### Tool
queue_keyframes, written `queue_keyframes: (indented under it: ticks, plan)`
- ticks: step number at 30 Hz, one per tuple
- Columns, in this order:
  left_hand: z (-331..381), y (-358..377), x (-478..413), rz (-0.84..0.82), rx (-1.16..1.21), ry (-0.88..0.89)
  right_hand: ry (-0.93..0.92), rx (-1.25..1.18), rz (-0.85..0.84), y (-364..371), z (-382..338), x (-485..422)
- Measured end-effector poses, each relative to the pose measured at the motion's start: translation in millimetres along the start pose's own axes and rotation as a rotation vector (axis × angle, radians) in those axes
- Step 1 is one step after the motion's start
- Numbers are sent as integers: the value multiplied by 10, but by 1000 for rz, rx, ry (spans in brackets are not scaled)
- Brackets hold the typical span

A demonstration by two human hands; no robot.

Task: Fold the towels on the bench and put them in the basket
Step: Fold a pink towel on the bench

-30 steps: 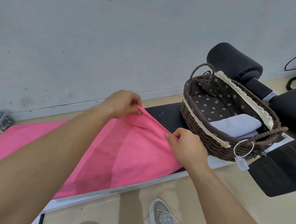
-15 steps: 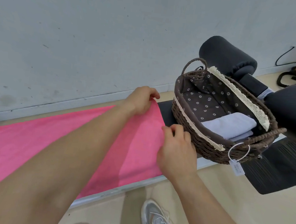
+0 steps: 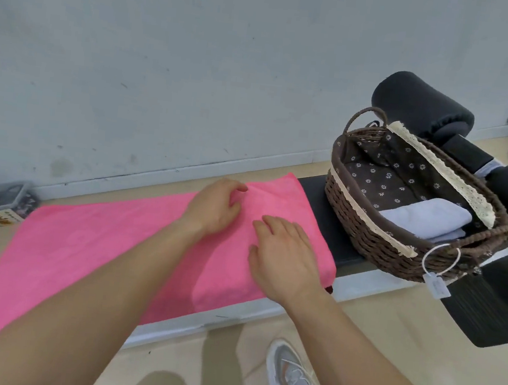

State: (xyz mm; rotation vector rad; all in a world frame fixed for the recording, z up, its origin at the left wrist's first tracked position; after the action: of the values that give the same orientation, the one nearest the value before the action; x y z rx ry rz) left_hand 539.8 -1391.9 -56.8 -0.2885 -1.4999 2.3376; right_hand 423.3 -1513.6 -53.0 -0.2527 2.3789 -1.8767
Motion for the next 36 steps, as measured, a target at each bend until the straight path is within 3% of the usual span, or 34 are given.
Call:
queue_keyframes:
  ticks: [8, 19, 22, 25, 29, 36]
  plan:
    - [-908, -431, 1381, 71, 29, -198, -233, -74, -115, 187, -1328, -80]
    - [-2288, -900, 3079, 437, 201, -669, -498, 4, -207, 688, -2784, -137]
    - [-2605, -809, 3315, 362, 414, -794, -587, 40, -225, 828, -3062, -133]
    - [-2777, -702, 3464, 220, 666, -887, -634, 93, -359, 1049, -3227, -146]
    - [-2835, -781, 3544, 174, 689, -884, -624, 169, -432, 1241, -3323, -180]
    - [-2672, -872, 3494, 187, 743, -802, -680, 45, -166, 1041, -3585, -95]
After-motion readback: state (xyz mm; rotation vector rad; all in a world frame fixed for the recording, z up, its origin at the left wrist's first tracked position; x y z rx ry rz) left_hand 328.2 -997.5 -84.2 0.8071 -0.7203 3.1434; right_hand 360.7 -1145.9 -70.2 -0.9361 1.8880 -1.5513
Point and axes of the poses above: each hand's wrist, its own x-axis away from the middle knuckle, its own y-axis out of the palm, z = x × y, the point moved 7 cm from there along -x, towards the middle knuckle, and after that the axes turned 9 degrees about -z, right-handed, at the moved point
